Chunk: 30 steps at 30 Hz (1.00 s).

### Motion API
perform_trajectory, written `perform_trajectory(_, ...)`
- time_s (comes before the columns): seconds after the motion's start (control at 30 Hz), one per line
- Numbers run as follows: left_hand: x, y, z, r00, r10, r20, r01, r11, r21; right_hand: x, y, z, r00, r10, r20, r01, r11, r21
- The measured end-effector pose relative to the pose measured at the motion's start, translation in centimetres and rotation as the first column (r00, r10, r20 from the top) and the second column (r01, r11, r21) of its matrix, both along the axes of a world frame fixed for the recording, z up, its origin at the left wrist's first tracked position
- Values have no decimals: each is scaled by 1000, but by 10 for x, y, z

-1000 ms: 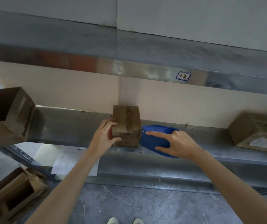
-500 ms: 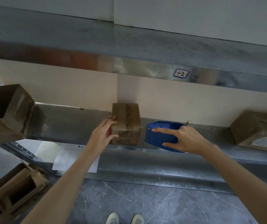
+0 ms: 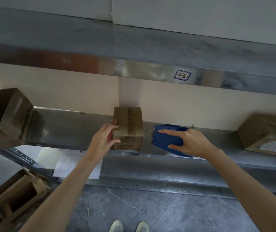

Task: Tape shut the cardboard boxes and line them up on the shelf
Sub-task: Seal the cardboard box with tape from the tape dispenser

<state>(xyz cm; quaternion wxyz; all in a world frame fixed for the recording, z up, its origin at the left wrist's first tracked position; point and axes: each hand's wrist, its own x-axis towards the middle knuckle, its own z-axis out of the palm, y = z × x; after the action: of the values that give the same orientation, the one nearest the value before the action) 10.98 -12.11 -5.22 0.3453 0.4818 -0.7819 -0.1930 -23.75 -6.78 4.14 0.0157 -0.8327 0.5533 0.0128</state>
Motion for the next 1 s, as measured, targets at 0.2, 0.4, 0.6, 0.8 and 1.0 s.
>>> perform_trajectory(0.2, 1, -1, -1, 1000, 0, -13, 0, 1000, -2, 16, -6, -11, 998, -53, 16, 53, 998, -28)
perform_trajectory(0.4, -3, 1, -1, 1000, 3, -31, -2, 1000, 10, 42, -3, -29, 994, -104, 19, 105, 988, -116)
perform_trajectory(0.6, -6, 1, -1, 999, 16, -46, -15, 1000, 17, 50, -4, -38, 993, -111, 31, 115, 979, -167)
perform_trajectory(0.8, -6, 0, -2, 999, 27, -38, -26, 998, 51, 61, -24, -47, 985, -164, -46, 160, 984, -83)
perform_trajectory(1.0, -7, 0, 1, 998, 32, -61, -29, 998, 58, 53, -34, -66, 858, -439, 266, 403, 897, 182)
